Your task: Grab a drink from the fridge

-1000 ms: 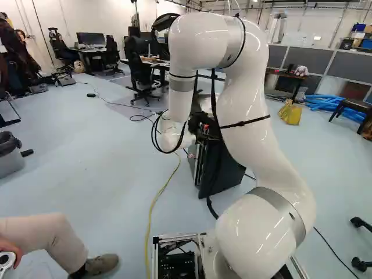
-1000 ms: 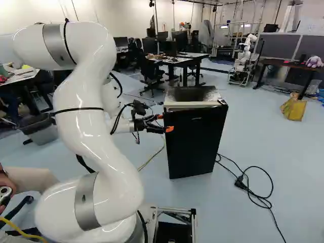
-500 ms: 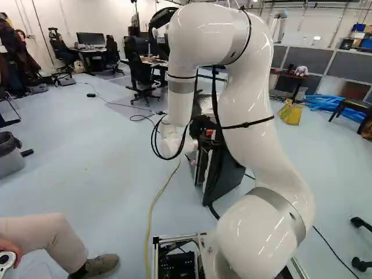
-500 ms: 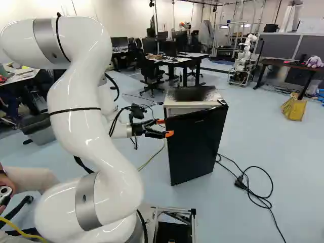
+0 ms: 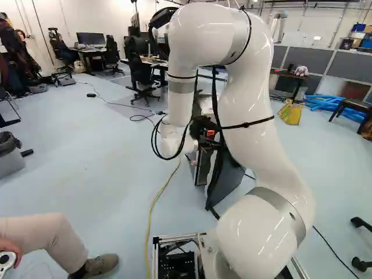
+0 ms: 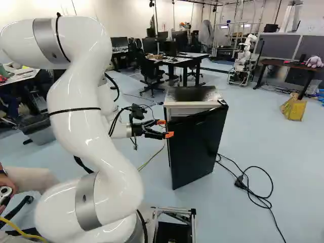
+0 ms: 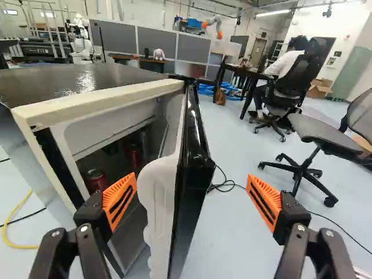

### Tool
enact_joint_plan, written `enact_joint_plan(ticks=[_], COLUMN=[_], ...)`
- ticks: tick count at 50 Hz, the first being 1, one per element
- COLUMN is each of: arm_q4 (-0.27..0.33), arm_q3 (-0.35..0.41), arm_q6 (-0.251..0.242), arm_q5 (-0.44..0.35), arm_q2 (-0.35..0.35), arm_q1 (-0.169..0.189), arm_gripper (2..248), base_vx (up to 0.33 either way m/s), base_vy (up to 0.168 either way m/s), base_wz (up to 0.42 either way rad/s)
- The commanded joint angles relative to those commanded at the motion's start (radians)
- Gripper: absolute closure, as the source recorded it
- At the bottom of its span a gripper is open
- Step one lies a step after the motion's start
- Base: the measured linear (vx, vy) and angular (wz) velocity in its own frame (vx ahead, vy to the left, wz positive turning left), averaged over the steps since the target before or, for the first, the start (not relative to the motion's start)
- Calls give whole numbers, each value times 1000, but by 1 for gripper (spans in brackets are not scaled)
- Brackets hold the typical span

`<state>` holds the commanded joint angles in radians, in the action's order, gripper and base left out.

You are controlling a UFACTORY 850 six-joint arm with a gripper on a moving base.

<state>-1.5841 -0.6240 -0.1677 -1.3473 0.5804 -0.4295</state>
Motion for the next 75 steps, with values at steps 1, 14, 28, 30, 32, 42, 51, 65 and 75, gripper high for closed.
enact_joint_plan(ticks=[1,14,28,30,32,42,51,65,75], arm_q4=[-3,-45,-91,-97,-104,-135,-154,-157,-168], arm_q3=[0,0,1,2,3,9,12,10,6], arm_q6=[0,0,0,0,0,0,0,0,0], arm_q5=[0,-6,-40,-46,-52,-81,-90,-92,-92], arm_q2=[0,0,-1,-1,-1,-3,-4,-3,-2], arm_q1=[0,0,-1,-1,-1,2,12,43,75], arm_gripper=[3,3,3,3,3,3,3,3,3], base_vx=[0,0,0,0,0,0,0,0,0], base_vy=[0,0,0,0,0,0,0,0,0], base_wz=[0,0,0,0,0,0,0,0,0])
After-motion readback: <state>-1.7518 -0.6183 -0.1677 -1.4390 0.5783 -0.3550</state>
